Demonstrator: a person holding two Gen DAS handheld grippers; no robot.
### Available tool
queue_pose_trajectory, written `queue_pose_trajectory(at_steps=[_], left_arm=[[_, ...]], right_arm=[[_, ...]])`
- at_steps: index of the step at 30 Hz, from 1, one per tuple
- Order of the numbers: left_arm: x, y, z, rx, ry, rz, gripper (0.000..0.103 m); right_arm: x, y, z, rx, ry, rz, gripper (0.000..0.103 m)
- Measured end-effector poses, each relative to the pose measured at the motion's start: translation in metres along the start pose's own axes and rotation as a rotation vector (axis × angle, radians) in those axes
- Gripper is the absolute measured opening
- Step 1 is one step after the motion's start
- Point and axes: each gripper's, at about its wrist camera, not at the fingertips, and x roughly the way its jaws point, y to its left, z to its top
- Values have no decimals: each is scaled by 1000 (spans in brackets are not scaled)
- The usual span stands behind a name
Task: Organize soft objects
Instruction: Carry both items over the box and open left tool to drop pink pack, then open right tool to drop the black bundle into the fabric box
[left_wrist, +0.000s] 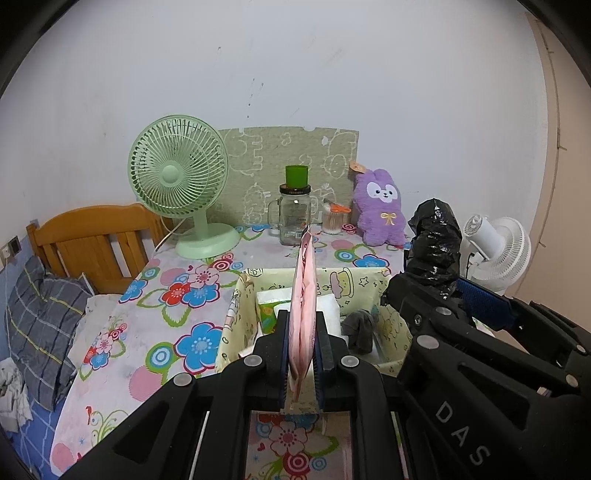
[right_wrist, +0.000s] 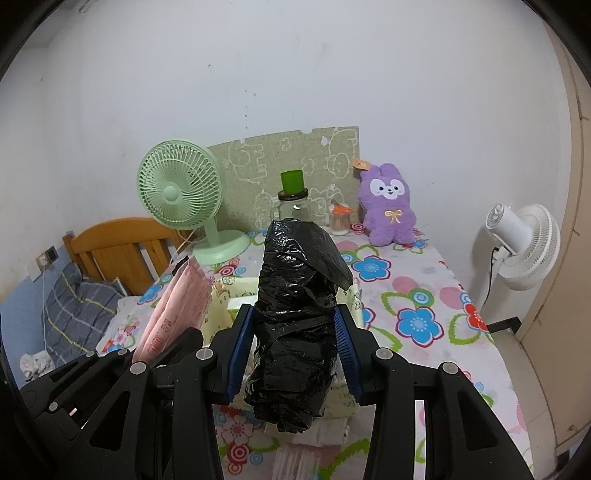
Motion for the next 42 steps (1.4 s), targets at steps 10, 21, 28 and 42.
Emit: queue_pose_trajectory(at_steps=[10,21,28,42], left_arm=[[29,4,7,-7,29,6,8],[64,8,7,-12,82,13,8],[85,14,0,-29,130,14,9],[107,17,-12,-25,168,6,61]], right_arm=[[31,-4,6,7,27,6,47],[70,-9,7,16,85,12,47],[93,-9,2,18,132,11,47],[124,-9,-11,20,193,20,49]])
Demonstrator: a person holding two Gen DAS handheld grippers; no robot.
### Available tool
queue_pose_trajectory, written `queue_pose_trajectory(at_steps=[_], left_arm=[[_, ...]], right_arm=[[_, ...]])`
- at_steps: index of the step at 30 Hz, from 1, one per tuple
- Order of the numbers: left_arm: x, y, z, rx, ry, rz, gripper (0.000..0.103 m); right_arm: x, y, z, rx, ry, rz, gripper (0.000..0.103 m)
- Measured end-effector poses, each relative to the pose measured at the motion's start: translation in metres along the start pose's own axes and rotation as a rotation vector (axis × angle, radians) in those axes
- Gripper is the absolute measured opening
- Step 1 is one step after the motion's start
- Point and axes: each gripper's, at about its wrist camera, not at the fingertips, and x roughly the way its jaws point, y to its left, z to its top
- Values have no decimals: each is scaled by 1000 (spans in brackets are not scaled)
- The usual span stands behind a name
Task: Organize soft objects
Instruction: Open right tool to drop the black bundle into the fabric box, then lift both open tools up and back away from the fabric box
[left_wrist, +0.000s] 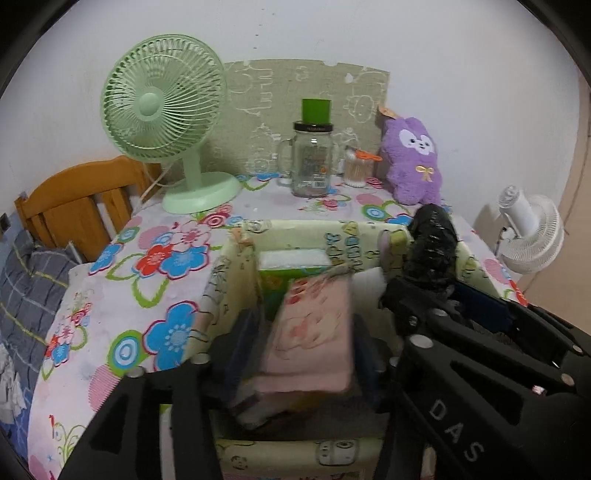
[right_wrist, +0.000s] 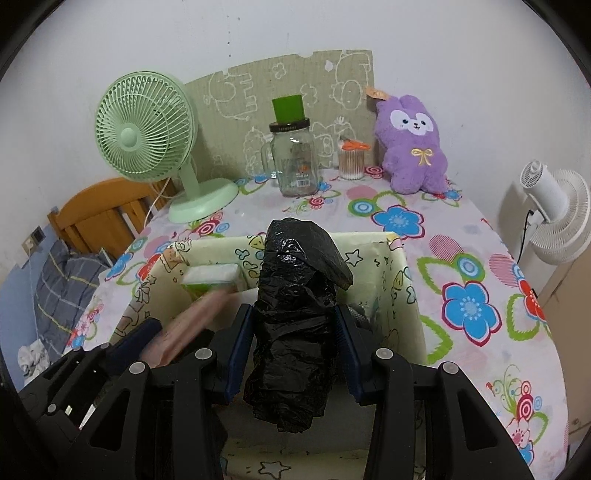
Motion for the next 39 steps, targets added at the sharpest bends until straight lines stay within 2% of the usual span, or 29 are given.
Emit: queue_pose_trajectory(at_steps=[2,4,5,7,9,11,39], left_arm=[[0,-3,0,10,-1,-11,70],[0,-4,0,14,0,-17,74],[-1,-4,0,14,-2,-21,76],[-2,-4,0,13,-4,-22,78],[-4,-4,1,9,-9,-18,81],[-8,-4,1,7,-13,-19,84],[-77,-24,-5,33,-126,-19,99]], right_arm=[[1,-2,0,3,2,-1,52],[1,-4,0,6,4,-3,59],[1,-4,0,6,3,-3,65],[-2,-4,0,4,-6,5,68],[-5,-3,0,-1,-14,0,77],[-9,-3,-1,-4,-26,1,80],[-89,-6,-7,-1,-148,-22,94]])
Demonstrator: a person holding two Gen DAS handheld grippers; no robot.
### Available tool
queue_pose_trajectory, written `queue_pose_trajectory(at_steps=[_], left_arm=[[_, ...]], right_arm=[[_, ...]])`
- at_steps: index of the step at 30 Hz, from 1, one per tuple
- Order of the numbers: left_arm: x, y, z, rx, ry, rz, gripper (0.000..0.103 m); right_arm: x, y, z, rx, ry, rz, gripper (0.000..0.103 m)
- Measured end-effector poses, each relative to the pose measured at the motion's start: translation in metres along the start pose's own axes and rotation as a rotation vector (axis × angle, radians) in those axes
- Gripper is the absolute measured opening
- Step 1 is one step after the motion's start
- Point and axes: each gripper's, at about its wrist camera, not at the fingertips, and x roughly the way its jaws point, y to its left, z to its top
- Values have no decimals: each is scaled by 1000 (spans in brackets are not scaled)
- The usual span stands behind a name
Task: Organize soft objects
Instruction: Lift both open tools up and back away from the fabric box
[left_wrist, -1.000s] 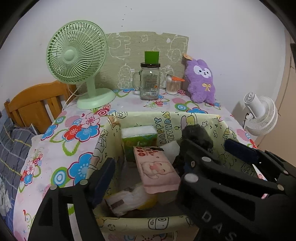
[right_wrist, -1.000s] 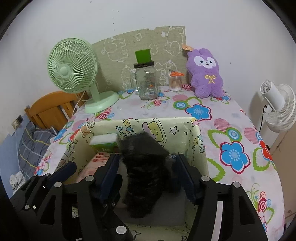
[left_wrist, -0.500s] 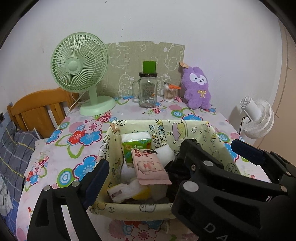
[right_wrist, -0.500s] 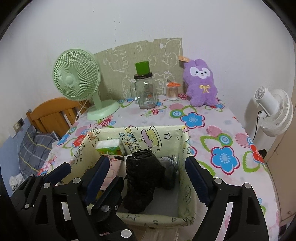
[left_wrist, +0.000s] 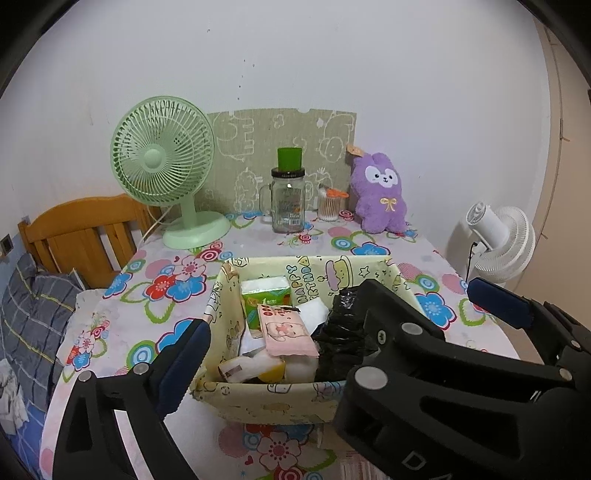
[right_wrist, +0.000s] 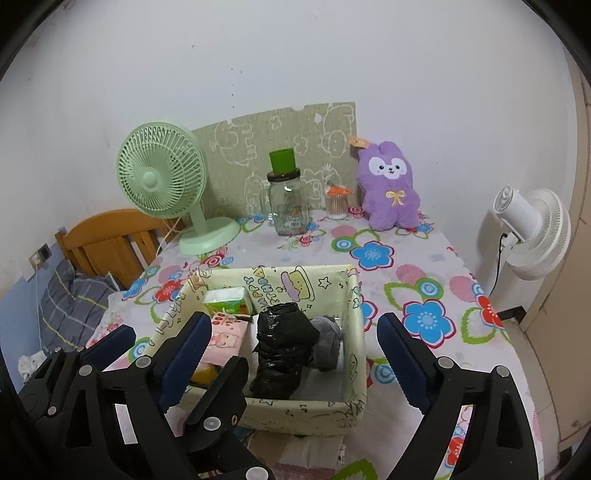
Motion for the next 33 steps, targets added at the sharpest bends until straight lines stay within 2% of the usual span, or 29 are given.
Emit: queue_pose_trajectory(at_steps=[21,33], left_arm=[[-51,-11,-10,0,-57,-15,103],[-72,-20,-27,13,-67,-27,103]], right_arm=[[-60,0,-9,-10,-96,-24,103],[-84,-1,-27,-26,-111,-23,103]])
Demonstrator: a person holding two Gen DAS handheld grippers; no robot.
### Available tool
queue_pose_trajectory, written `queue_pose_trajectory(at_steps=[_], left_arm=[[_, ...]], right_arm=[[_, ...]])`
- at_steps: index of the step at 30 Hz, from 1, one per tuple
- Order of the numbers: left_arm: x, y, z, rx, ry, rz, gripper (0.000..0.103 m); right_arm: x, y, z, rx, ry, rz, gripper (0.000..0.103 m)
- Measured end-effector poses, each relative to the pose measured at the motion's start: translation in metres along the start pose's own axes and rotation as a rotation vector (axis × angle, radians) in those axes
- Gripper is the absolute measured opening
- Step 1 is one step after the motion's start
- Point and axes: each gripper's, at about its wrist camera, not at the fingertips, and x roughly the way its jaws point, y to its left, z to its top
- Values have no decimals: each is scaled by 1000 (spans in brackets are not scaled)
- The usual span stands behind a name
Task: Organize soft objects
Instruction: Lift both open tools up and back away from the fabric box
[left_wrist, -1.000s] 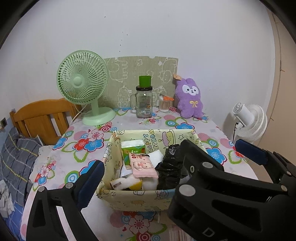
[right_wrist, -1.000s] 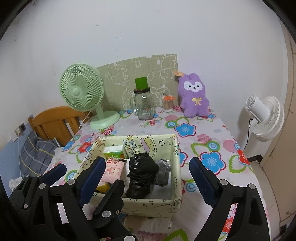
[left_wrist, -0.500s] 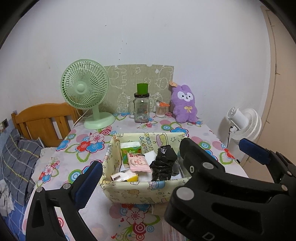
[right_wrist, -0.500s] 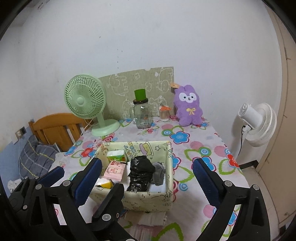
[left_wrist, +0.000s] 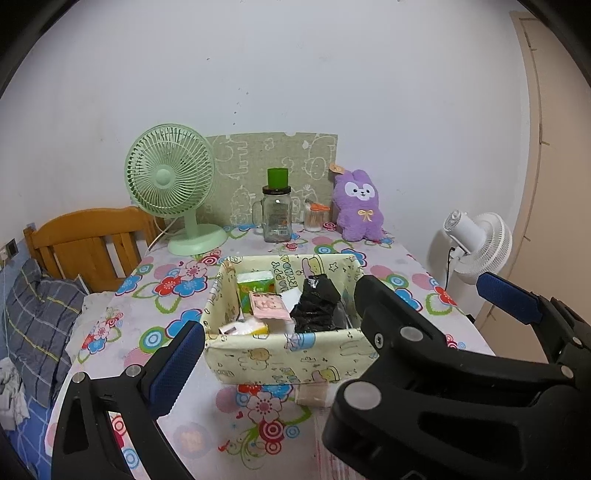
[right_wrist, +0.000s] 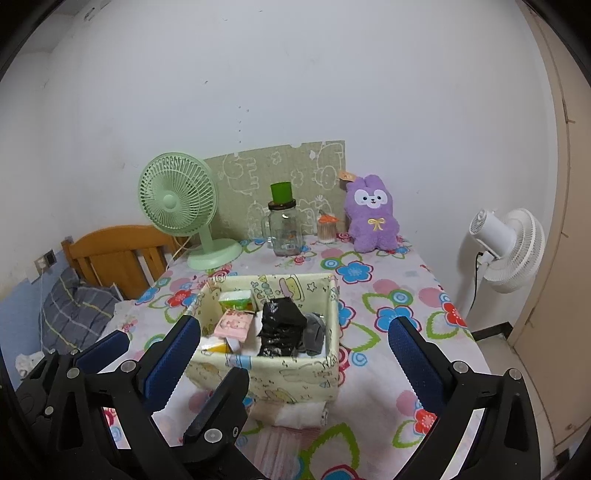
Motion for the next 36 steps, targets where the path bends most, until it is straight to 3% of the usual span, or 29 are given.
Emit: queue_pose_trajectory(at_steps=[21,36], left_arm=[[-9,-16,-36,3,4,-33,103],[17,-26,-58,12,45,-49,103]], right_arm=[[-18,-14,-39,0,7,-27,103],[2,-30,-64,9,50,-35,103]])
